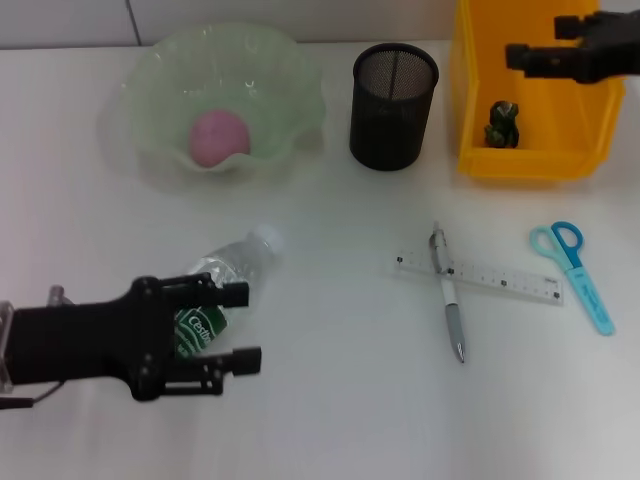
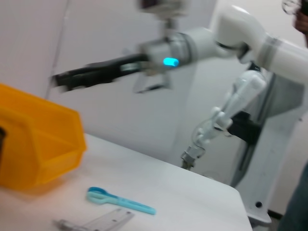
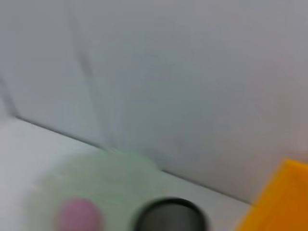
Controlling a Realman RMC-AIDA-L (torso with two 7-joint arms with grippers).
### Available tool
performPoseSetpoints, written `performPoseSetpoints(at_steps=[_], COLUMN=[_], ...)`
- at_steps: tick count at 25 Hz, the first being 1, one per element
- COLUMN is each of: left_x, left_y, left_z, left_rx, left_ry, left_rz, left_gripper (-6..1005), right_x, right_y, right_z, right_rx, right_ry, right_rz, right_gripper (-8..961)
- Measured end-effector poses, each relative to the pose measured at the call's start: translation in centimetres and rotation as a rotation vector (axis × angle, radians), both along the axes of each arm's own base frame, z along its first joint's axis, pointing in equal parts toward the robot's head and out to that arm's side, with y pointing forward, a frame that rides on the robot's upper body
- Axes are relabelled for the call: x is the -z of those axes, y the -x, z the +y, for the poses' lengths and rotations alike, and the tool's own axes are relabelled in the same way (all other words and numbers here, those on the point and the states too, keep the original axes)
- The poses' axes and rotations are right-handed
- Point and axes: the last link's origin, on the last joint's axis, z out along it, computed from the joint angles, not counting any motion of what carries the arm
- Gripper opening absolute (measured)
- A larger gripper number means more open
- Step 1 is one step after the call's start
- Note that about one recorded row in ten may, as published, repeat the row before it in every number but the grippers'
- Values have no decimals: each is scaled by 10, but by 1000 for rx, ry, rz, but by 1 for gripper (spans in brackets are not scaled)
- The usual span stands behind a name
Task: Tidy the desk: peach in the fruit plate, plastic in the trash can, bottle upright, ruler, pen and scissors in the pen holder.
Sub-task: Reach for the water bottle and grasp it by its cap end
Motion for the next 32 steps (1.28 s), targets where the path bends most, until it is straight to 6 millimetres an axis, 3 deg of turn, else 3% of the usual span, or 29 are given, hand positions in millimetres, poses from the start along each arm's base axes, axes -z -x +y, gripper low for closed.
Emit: performPoseSetpoints(at_steps=[1, 2, 3, 6, 7, 13, 14, 15, 17, 18, 22, 24, 27, 32], left_x=[-8, -15, -15, -30, -38, -50, -51, -51, -49, -44, -31, -11, 18, 37], left_y=[-1, -3, -3, -11, -20, -50, -73, -73, -97, -113, -129, -139, -144, -144], left_z=[7, 14, 14, 26, 36, 63, 78, 78, 92, 103, 117, 128, 133, 132], left_rx=[-62, -112, -112, -173, -201, -270, -296, -296, -307, -318, -346, -366, -371, -377], left_ry=[16, 28, 28, 43, 53, 98, 131, 131, 154, 161, 152, 114, 46, -8], left_rz=[13, 30, 30, 64, 88, 149, 193, 193, 264, 345, 472, 623, 846, 974], left_gripper=[784, 784, 784, 784, 784, 784, 784, 784, 784, 784, 784, 785, 780, 769], right_x=[-4, -10, -10, -6, 1, 22, 26, 29, 40, 40, 51, 53, 55, 56], right_y=[-3, -13, -13, -33, -48, -74, -76, -78, -80, -80, -85, -86, -90, -92], right_z=[-14, -41, -41, -76, -96, -130, -135, -140, -148, -148, -155, -157, -157, -157], right_rx=[-52, -152, -152, -271, -329, -396, -405, -411, -407, -407, -374, -370, -350, -343], right_ry=[20, 72, 72, 145, 172, 191, 201, 221, 285, 285, 324, 324, 315, 314], right_rz=[55, 161, 161, 273, 329, 404, 406, 403, 391, 391, 372, 372, 371, 365], right_gripper=[836, 851, 851, 852, 852, 851, 851, 851, 851, 850, 850, 850, 849, 847])
